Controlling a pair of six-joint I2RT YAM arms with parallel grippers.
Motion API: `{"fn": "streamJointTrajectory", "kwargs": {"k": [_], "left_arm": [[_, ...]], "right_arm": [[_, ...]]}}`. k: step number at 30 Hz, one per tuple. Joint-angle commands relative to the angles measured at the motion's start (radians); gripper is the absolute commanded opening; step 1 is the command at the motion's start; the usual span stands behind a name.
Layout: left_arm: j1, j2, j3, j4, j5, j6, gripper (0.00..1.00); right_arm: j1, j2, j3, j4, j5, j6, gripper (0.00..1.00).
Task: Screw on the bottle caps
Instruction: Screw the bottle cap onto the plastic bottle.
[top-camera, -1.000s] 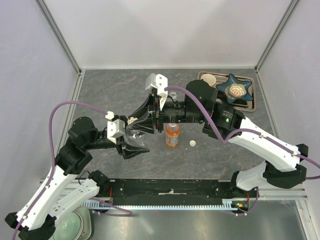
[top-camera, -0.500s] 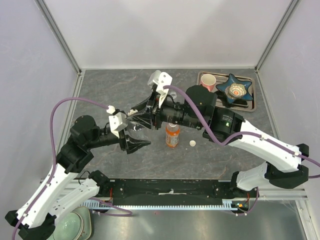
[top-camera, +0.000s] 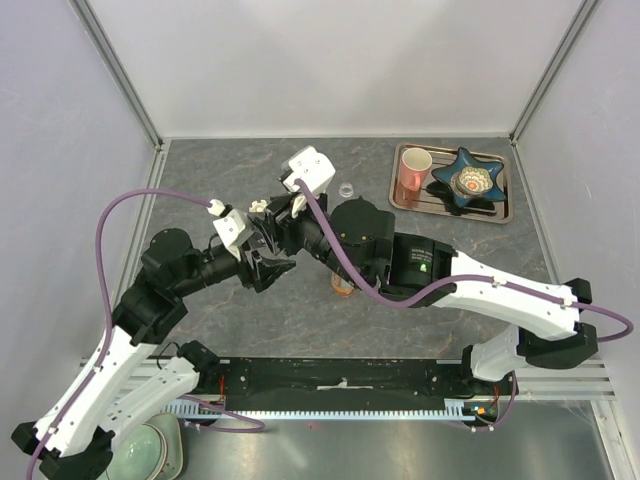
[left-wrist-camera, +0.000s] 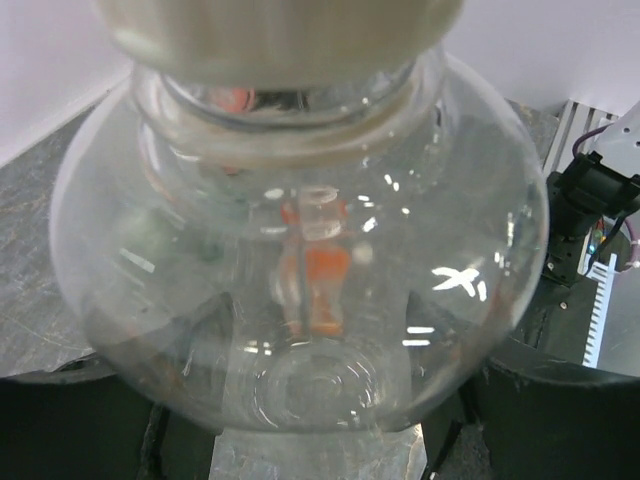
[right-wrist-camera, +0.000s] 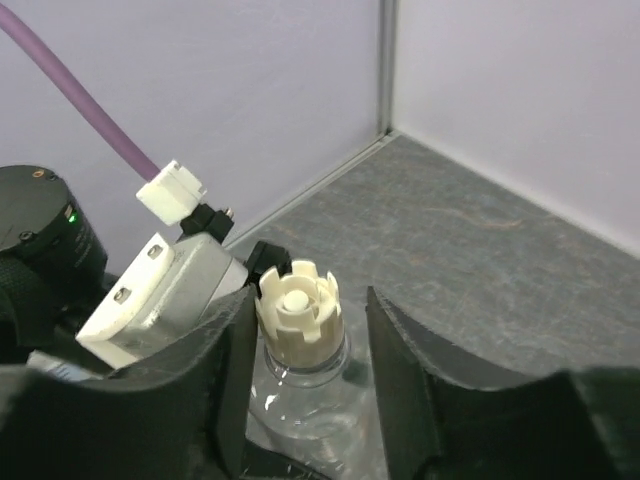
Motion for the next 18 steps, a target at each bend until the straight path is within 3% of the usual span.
{"fn": "streamJointTrajectory", "kwargs": {"k": [1, 2, 3, 4, 5, 6, 10, 18], "left_arm": [[-0.004, -0.035, 0.015, 0.115, 0.053, 0.017, 0.29], [-0.003, -0.039, 0.013, 0.116, 0.07, 0.01, 0.32], [-0.003, -0.042, 0.012, 0.116, 0.116, 0.008, 0.34], [-0.003, -0.043, 0.008, 0.116, 0.143, 0.01, 0.37], [-0.003, -0.043, 0.007, 0.118, 0.163, 0.013, 0.46], [-0.003, -0.045, 0.005, 0.118, 0.199, 0.013, 0.47], [-0.003, -0.04, 0.008, 0.119, 0.263, 0.007, 0.47], [0.004, -0.034, 0.011, 0.109, 0.312, -0.003, 0.47]], "right_arm": [[0.006, -0.052, 0.017, -0.054, -0.063, -0.073, 0.6], [0.006, -0.068, 0.006, -0.057, -0.106, -0.084, 0.66], [0.003, -0.095, -0.001, -0.06, -0.132, -0.09, 0.77], [0.0, -0.111, -0.018, -0.062, -0.155, -0.099, 0.82], [-0.003, -0.126, -0.027, -0.062, -0.186, -0.104, 0.86], [-0.012, -0.147, -0.035, -0.062, -0.235, -0.105, 0.88], [-0.036, -0.155, -0.037, -0.07, -0.373, -0.102, 0.84], [-0.042, -0.082, 0.002, -0.1, -0.507, -0.118, 0.79]]}}
